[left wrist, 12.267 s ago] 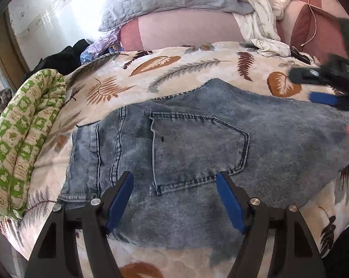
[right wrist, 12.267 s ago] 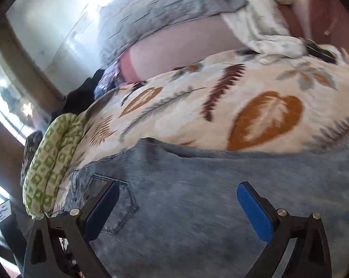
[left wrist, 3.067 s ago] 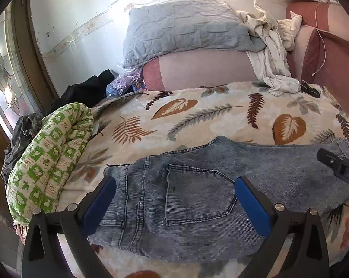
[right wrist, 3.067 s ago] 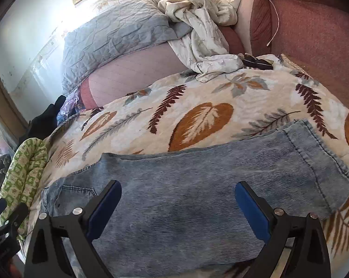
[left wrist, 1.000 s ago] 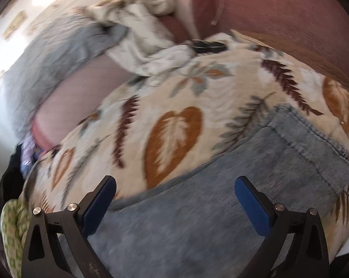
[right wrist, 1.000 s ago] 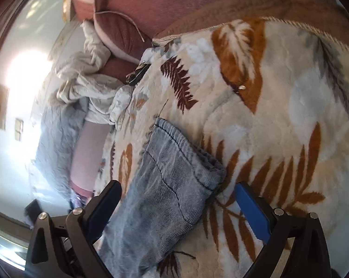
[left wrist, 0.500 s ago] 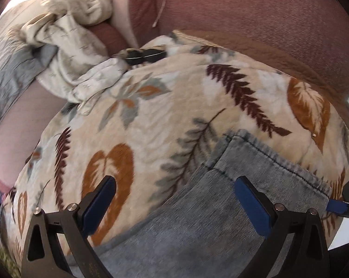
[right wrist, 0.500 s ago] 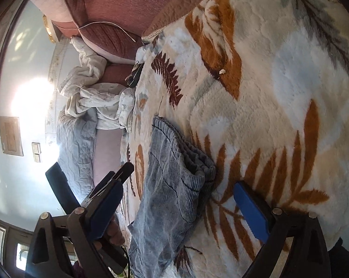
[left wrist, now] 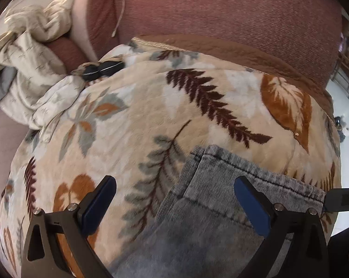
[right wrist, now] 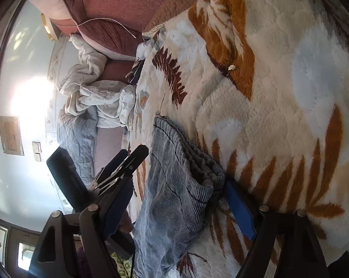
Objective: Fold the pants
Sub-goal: 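Move both open grippers down to the hem of the shorts' leg, then close the left gripper on the leg hem while the right gripper closes beside it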
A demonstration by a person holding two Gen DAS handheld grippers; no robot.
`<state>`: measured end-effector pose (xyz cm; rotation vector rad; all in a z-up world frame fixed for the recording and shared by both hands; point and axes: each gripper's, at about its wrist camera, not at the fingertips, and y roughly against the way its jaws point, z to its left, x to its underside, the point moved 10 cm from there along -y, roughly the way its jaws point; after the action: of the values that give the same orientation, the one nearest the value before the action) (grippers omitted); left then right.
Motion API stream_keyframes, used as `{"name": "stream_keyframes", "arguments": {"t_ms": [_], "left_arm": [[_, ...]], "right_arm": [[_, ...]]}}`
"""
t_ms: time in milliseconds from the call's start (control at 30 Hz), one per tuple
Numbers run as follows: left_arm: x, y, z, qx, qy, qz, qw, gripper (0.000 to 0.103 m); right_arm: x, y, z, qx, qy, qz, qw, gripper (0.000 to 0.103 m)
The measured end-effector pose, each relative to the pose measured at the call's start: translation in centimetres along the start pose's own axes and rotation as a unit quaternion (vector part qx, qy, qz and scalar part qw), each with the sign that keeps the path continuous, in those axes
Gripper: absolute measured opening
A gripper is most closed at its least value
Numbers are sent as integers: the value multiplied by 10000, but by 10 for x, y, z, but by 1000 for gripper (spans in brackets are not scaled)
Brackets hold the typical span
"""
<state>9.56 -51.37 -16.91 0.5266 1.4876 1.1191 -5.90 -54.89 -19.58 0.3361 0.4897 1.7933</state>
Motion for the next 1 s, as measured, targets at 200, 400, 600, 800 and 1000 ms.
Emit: {"name": "stream_keyframes", "arguments": {"t_ms": [200, 400, 600, 800, 1000], "left_arm": [[-13, -7, -9, 564, -34, -71, 9984, 102], [-12, -25, -23, 650, -485, 137, 9966, 101], [0, -36, -35, 1401, -264, 341, 9892, 63], [-1, -36, -32, 1451, -188, 406, 9884, 52], [-5, -42, -18, 1251, 94, 540, 9906, 53]], "right_arm": [[-2, -2, 0, -9, -48, -18, 10000, 83], [-3, -5, 1, -16, -40, -5, 10000, 84], [-3, -8, 1, 7, 10, 6, 10000, 84], [-3, -9, 2, 40, 78, -5, 10000, 84], [-2, -9, 3, 53, 95, -5, 9999, 84]]}}
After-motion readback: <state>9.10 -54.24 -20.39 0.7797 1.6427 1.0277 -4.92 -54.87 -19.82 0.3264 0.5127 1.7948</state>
